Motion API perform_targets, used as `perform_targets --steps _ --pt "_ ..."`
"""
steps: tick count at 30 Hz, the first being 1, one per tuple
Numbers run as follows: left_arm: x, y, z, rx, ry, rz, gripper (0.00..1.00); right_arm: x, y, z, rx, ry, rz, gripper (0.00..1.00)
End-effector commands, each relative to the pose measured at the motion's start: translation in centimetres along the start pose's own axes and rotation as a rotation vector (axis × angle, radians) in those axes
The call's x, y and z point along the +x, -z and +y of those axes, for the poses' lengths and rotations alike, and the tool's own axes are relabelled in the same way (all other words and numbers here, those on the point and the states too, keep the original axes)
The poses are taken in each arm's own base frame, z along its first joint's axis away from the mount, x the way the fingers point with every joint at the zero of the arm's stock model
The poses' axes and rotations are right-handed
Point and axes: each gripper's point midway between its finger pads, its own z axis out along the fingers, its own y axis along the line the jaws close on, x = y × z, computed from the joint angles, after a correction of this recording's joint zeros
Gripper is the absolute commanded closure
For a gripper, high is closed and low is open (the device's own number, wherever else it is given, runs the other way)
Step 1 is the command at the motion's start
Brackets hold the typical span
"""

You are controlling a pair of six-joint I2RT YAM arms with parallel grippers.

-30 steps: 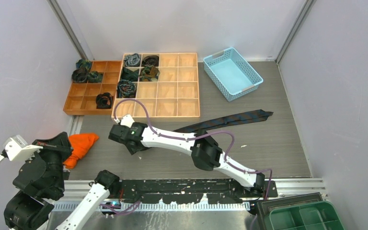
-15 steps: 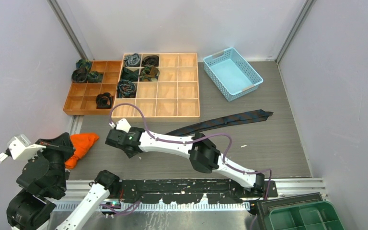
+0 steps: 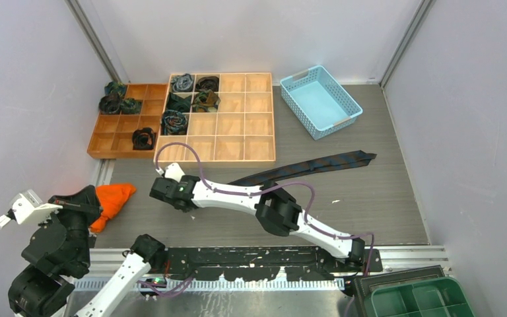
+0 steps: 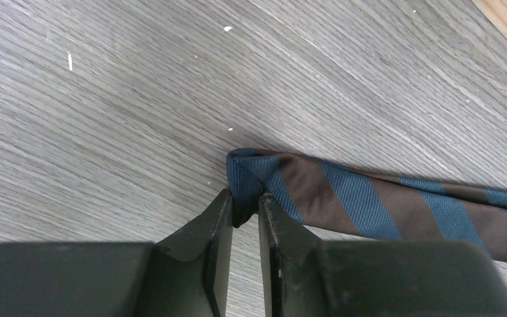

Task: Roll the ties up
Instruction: Roll the tie at the center of the board.

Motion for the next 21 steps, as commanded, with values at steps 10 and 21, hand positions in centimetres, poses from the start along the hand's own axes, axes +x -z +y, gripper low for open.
perform_targets --steps 10,21 --pt "3.6 -2.2 -3.4 0.077 -0.039 0.081 0.96 -5.4 5.4 0.1 -0.493 -0.282 -0.093 0.8" --pt "11.9 -5.3 -9.4 0.222 -0.083 0.271 0.99 -5.0 6.6 -2.1 -0.884 -0.571 -0.063 0.83"
